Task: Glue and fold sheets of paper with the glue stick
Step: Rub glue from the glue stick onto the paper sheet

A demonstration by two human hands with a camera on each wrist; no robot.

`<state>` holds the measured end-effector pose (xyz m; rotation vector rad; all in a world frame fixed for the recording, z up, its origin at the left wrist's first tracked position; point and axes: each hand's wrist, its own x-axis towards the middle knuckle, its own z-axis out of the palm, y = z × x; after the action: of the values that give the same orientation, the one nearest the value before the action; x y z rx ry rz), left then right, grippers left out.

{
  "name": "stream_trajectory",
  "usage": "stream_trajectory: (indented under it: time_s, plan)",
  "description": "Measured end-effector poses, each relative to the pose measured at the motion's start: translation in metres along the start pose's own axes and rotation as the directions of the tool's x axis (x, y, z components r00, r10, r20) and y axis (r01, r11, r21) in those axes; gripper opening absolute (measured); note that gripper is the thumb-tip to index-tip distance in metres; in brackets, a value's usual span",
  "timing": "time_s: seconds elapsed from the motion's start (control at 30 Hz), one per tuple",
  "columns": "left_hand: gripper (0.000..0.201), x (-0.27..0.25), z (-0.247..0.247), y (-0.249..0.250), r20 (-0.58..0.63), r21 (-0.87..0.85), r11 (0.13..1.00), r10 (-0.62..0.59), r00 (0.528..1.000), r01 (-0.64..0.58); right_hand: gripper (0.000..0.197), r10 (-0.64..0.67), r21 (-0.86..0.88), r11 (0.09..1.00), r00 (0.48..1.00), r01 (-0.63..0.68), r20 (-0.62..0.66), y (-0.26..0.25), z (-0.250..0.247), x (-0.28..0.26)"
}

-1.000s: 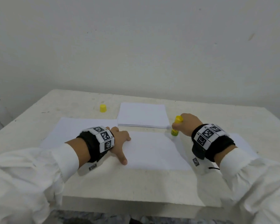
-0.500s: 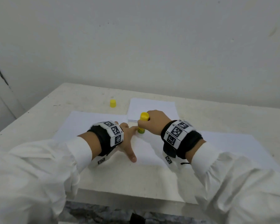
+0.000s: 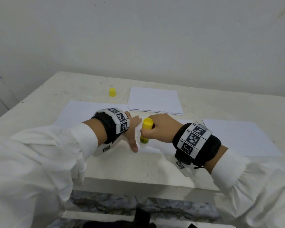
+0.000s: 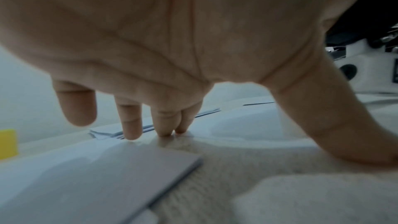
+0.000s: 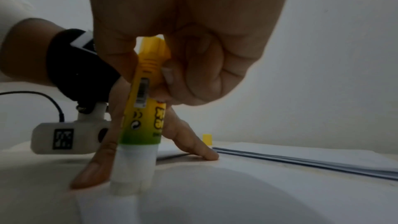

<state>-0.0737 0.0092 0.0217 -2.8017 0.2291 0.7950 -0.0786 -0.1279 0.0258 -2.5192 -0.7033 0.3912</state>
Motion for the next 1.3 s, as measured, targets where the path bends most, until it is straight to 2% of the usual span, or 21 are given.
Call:
stream_trajectory:
  time_s: [0.23,0.43,0.6,0.7,0.77,0.87,0.97,1.07,1.17,1.23,1.3]
  plan:
    - [0.126,0.004,-0.001,0.007,0.048,0.037,0.998,-0.051,0.998,0.049,0.030,0.053,-0.036,0.998,0.999,-0.053,-0.005,0.018,-0.009,-0.025]
    - [0.102,-0.004,-0.008,0.014,0.004,0.031,0.998,-0.046,0.999,0.046,0.027,0.154,-0.019,0.988,0.986,-0.156,-0.065,0.061,-0.035,-0.061]
    - [0.123,0.005,-0.003,0.009,0.028,-0.034,0.993,-0.109,0.994,0.110,0.034,0.232,-0.012,0.972,0.967,-0.234,-0.105,0.098,-0.055,-0.082]
    - [0.117,0.007,-0.001,0.009,0.029,-0.072,0.990,-0.122,0.992,0.124,0.030,0.268,-0.005,0.963,0.958,-0.270,-0.101,0.106,-0.065,-0.080]
    - [0.113,0.008,0.000,0.010,0.010,-0.071,0.991,-0.114,0.993,0.115,0.025,0.292,0.029,0.956,0.940,-0.292,-0.175,0.109,-0.073,-0.068]
    - [0.111,0.010,0.001,0.011,-0.053,-0.028,0.997,-0.070,0.996,0.068,0.024,0.357,0.145,0.934,0.883,-0.328,-0.304,0.113,-0.083,-0.038]
    - [0.111,0.011,-0.003,0.011,-0.066,0.035,0.998,-0.051,0.996,0.054,0.028,0.421,0.159,0.907,0.859,-0.391,-0.292,0.118,-0.080,-0.013]
    - [0.110,0.015,-0.012,0.020,-0.115,-0.003,0.999,-0.038,0.993,0.038,0.032,0.447,0.148,0.894,0.849,-0.422,-0.280,0.123,-0.076,0.000]
    - [0.103,0.029,-0.027,0.057,-0.224,-0.099,0.992,0.058,0.973,-0.082,0.033,0.439,0.129,0.898,0.854,-0.420,-0.280,0.126,-0.076,0.005]
    - [0.101,0.041,-0.036,0.089,-0.181,-0.075,0.985,0.138,0.974,-0.154,0.033,0.433,0.095,0.901,0.860,-0.424,-0.271,0.126,-0.077,0.007]
    - [0.100,0.053,-0.040,0.110,-0.083,0.017,0.988,0.152,0.985,-0.151,0.033,0.420,0.062,0.906,0.871,-0.419,-0.255,0.126,-0.079,0.009]
